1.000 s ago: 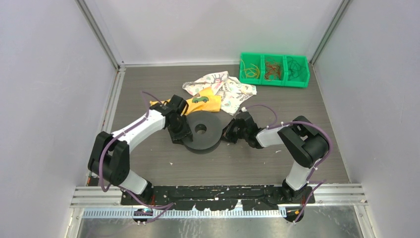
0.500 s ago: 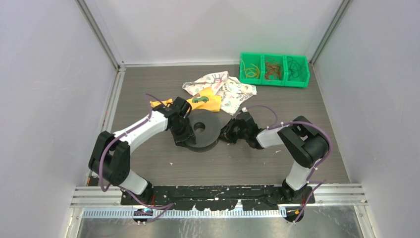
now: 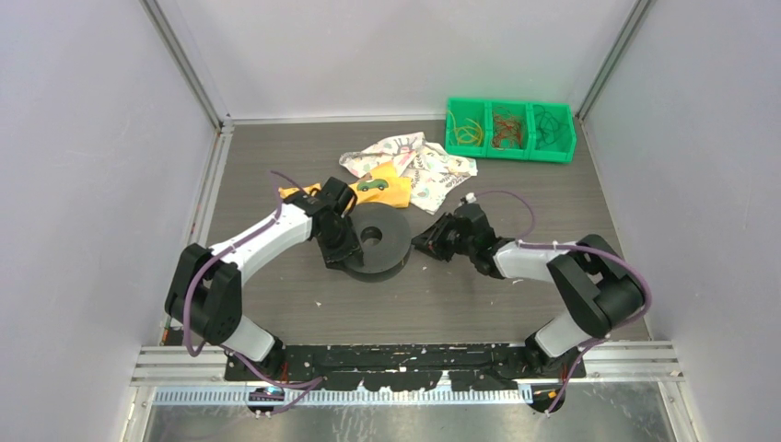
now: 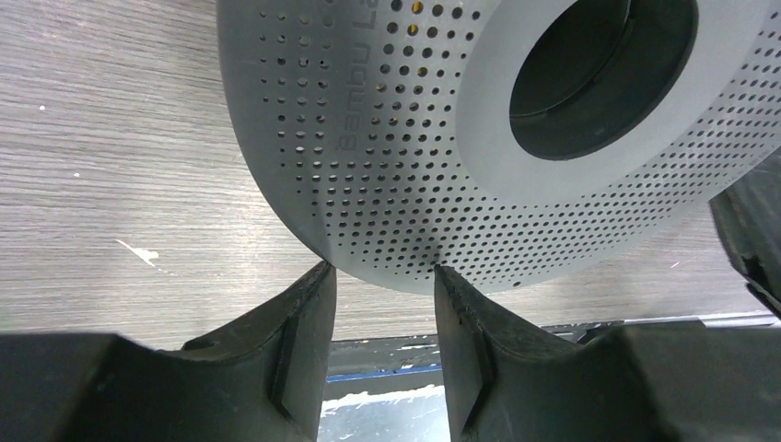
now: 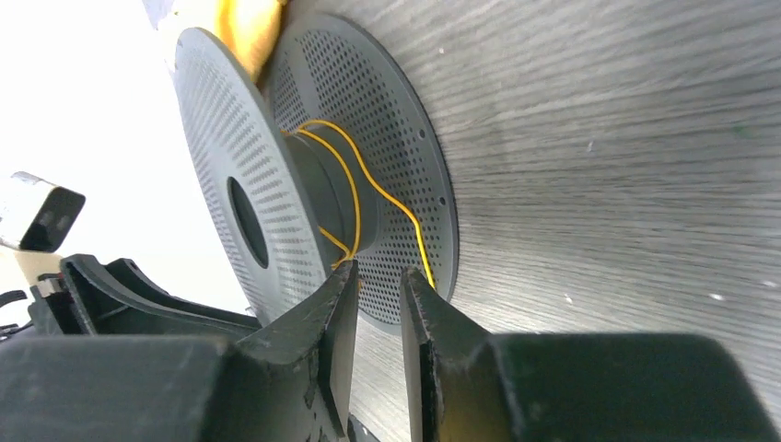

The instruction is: Wrap the cables

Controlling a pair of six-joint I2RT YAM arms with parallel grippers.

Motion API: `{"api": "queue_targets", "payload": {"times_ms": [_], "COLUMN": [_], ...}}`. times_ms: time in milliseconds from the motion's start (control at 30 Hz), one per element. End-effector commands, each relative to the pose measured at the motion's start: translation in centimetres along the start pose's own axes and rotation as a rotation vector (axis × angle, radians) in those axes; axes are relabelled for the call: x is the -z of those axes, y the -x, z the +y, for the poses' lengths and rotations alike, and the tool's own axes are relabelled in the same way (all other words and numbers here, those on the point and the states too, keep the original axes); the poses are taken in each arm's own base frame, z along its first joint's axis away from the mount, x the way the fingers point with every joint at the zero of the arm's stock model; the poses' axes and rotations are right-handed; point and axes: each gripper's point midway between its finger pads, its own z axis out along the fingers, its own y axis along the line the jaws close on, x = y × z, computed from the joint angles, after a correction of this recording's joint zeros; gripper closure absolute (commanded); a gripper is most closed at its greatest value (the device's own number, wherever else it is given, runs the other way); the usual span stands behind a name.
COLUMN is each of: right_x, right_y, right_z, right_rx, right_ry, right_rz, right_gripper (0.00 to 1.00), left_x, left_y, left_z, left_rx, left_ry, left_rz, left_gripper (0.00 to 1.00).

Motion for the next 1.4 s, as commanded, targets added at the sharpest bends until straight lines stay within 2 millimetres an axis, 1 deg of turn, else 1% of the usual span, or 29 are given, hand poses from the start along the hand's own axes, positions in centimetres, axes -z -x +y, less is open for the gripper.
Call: {"api": "queue_targets", "payload": {"times_ms": [0,67,133,200,267,300,400,433,467,500,533,600,667,733,800,867,933,1033,1133,1267,1367], "right_x": [2.0,2.8,4.1,5.9,8.2,9.8,15.2,17.1,19.3,21.1,22.8,25.4,27.1,27.9,28.0,27.4,26.7,25.6,24.8,24.5,24.5], "right_y": [2.3,3.3,4.7,6.1,7.9,9.2,12.8,13.9,15.3,16.1,16.9,17.7,18.3,18.6,18.9,19.0,18.9,18.7,18.7,18.8,18.9], "right_z": [0.0,-0.5,-1.0,-2.2,-2.9,-2.9,-1.9,-1.5,-1.1,-0.6,-0.2,0.7,1.1,1.0,0.3,-0.8,-1.7,-2.4,-2.5,-2.2,-2.0], "right_rx": [0.065,0.087,0.111,0.138,0.196,0.238,0.37,0.417,0.452,0.485,0.504,0.572,0.579,0.564,0.52,0.488,0.465,0.456,0.455,0.447,0.442], "right_ry": [-0.036,-0.067,-0.108,-0.178,-0.257,-0.307,-0.437,-0.472,-0.519,-0.55,-0.581,-0.634,-0.693,-0.754,-0.819,-0.891,-0.944,-0.981,-0.98,-0.959,-0.943], "right_rz": [-0.081,-0.103,-0.139,-0.18,-0.245,-0.309,-0.498,-0.567,-0.654,-0.714,-0.772,-0.82,-0.848,-0.852,-0.86,-0.837,-0.806,-0.759,-0.732,-0.74,-0.751], "right_gripper": [0.71,0.71,0.71,0.69,0.64,0.57,0.31,0.18,0.04,0.01,0.0,0.0,0.0,0.0,0.0,0.0,0.0,0.0,0.0,0.0,0.0], "left_x": [1.8,2.4,3.4,4.9,7.1,8.4,12.5,14.0,15.5,16.8,18.0,19.5,19.7,19.9,20.2,20.8,20.8,20.6,20.0,19.0,18.8], "left_y": [0.7,0.8,1.0,1.3,1.8,2.2,3.7,4.3,4.8,5.2,5.6,6.2,6.5,6.4,6.0,5.7,5.5,5.3,5.2,5.3,5.4], "left_z": [-1.1,-1.4,-1.7,-1.8,-1.9,-1.9,-1.7,-1.5,-1.4,-1.3,-1.0,-0.2,0.6,0.9,1.7,2.4,3.1,3.9,4.3,4.4,4.3], "left_rx": [-0.027,-0.031,-0.037,-0.051,-0.072,-0.087,-0.134,-0.146,-0.158,-0.167,-0.181,-0.2,-0.205,-0.264,-0.271,-0.259,-0.244,-0.244,-0.254,-0.258,-0.261], "left_ry": [-0.028,-0.041,-0.057,-0.066,-0.075,-0.077,-0.081,-0.085,-0.097,-0.112,-0.125,-0.143,-0.163,-0.209,-0.238,-0.261,-0.255,-0.226,-0.187,-0.148,-0.138], "left_rz": [-0.039,-0.047,-0.065,-0.093,-0.144,-0.176,-0.308,-0.368,-0.425,-0.485,-0.544,-0.651,-0.732,-0.802,-0.853,-0.896,-0.914,-0.911,-0.88,-0.841,-0.828], "left_gripper": [0.55,0.55,0.55,0.55,0.55,0.55,0.51,0.5,0.48,0.46,0.44,0.4,0.33,0.29,0.15,0.12,0.07,0.07,0.07,0.07,0.07]}}
